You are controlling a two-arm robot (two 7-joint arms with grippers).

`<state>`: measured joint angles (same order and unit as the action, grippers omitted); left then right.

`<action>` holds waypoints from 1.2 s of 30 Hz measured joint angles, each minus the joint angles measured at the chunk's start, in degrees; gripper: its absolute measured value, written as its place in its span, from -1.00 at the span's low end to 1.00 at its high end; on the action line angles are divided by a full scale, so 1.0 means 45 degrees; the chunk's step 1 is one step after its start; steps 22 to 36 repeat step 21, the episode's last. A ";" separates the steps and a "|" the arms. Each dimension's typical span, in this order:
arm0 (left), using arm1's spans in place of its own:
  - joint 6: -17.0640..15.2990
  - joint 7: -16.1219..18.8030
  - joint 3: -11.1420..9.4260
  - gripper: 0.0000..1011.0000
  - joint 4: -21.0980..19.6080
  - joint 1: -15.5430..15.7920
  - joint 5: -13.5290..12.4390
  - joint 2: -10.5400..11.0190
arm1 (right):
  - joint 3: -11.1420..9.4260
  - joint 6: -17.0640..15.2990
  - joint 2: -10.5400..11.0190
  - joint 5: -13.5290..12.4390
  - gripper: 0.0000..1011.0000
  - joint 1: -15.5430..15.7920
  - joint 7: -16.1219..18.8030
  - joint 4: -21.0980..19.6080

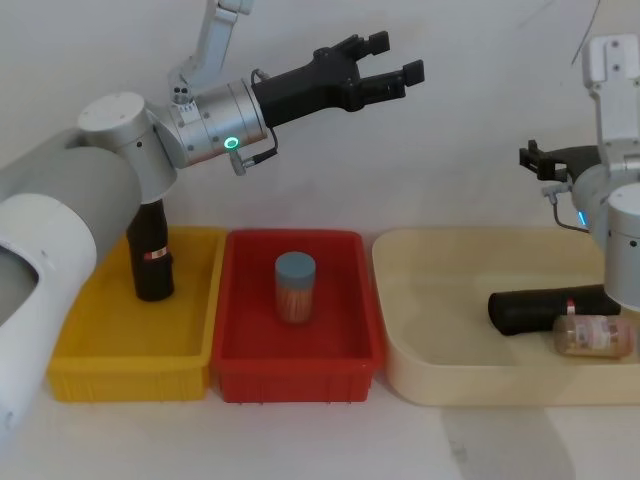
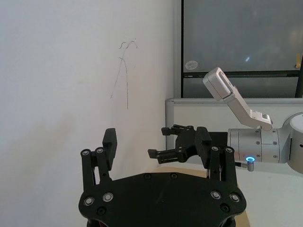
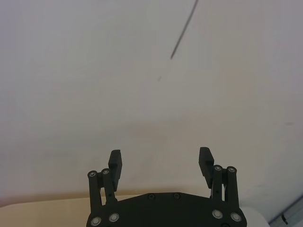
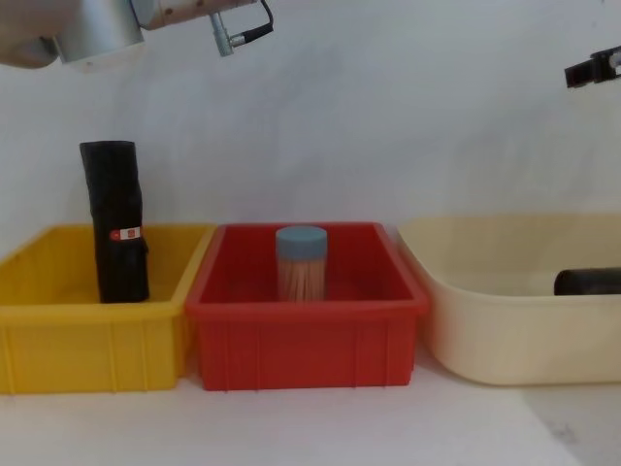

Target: Pick up the garbage bag with the one hand and transfer it to the other hand.

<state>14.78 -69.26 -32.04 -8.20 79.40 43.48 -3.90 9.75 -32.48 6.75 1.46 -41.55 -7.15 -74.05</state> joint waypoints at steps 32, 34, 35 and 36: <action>0.0000 0.0001 0.0000 0.98 0.0001 0.0000 -0.0001 0.0000 | -0.0235 -0.0101 0.0039 -0.0032 0.98 0.0041 -0.0153 0.0036; 0.0000 0.0001 0.0000 0.98 0.0001 0.0000 -0.0001 0.0000 | -0.0235 -0.0101 0.0039 -0.0032 0.98 0.0041 -0.0153 0.0036; 0.0000 0.0001 0.0000 0.98 0.0001 0.0000 -0.0001 0.0000 | -0.0235 -0.0101 0.0039 -0.0032 0.98 0.0041 -0.0153 0.0036; 0.0000 0.0001 0.0000 0.98 0.0001 0.0000 -0.0001 0.0000 | -0.0235 -0.0101 0.0039 -0.0032 0.98 0.0041 -0.0153 0.0036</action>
